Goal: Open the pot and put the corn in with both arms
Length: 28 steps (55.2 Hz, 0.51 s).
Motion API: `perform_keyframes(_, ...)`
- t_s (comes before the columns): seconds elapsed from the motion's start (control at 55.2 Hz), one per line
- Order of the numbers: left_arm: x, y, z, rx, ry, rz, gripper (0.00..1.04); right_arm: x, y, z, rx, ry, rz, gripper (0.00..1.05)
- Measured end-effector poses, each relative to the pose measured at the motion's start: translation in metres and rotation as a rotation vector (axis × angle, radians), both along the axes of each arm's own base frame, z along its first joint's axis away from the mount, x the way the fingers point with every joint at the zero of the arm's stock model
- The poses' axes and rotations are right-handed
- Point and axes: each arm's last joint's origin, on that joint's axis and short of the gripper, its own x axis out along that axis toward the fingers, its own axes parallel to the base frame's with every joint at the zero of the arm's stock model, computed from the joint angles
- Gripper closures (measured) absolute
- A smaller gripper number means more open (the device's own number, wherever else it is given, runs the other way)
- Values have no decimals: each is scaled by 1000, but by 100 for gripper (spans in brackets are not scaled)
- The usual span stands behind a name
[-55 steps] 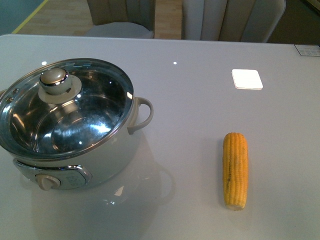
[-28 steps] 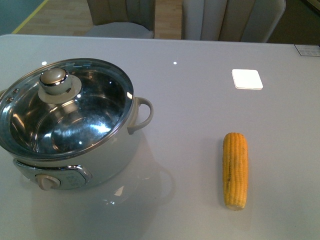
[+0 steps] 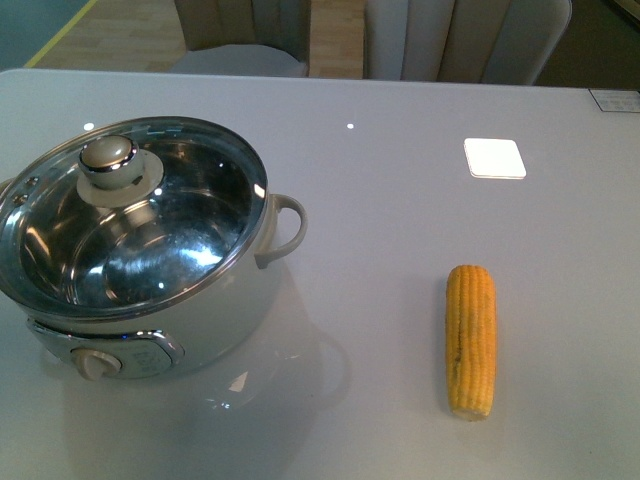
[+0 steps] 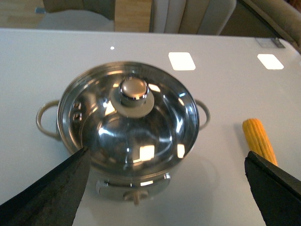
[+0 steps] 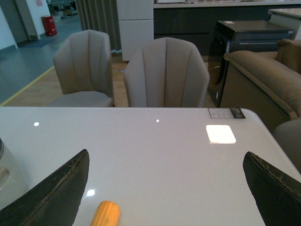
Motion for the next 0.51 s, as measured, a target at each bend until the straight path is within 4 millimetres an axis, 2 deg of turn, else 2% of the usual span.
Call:
perform_keyframes(0.29,70,-23,-37,62,-39,-36,7,0,0,0,0,0,0,9)
perform_keyframes(0.507,116,-30,-78,133,25,-11,7,0,0,0,0,0,0,9)
